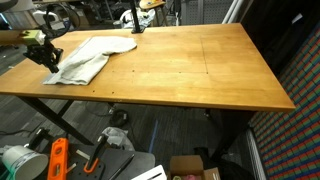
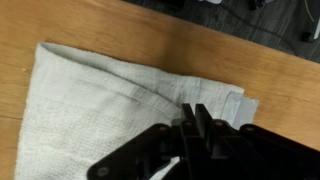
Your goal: Fold the towel in half
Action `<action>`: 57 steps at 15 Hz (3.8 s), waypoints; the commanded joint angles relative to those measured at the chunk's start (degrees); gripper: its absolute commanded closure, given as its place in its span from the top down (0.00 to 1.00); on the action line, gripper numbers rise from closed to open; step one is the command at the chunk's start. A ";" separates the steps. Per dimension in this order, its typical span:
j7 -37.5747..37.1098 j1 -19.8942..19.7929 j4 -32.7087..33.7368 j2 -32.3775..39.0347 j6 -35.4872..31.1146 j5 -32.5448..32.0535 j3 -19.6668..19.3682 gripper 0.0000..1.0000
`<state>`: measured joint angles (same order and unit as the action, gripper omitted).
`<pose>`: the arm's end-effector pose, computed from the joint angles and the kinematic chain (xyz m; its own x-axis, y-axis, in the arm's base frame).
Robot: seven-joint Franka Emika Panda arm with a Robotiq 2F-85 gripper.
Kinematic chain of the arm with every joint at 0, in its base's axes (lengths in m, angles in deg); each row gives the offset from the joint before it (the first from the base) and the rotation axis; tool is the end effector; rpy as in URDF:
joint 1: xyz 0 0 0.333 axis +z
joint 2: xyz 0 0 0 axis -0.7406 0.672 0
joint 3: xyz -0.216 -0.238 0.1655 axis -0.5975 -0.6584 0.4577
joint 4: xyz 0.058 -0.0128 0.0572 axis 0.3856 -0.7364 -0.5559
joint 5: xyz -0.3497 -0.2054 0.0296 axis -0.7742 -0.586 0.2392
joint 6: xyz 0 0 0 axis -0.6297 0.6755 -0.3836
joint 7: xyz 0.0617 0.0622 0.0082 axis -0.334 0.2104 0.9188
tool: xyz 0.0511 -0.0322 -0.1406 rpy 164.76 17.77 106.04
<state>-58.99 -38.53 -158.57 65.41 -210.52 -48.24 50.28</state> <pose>0.4439 0.1746 0.2569 0.9478 0.3145 -0.0528 0.3070 -0.9447 -0.1149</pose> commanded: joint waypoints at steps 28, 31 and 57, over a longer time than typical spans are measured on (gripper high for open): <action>-25.87 4.30 4.83 9.15 -11.72 -18.32 -4.37 0.05; -25.34 4.12 4.17 7.96 -10.98 -18.04 -4.36 0.00; -20.87 2.87 -1.44 0.07 -13.09 -11.58 -0.19 0.04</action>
<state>-82.01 -34.91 -160.73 66.16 -225.82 -60.87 50.97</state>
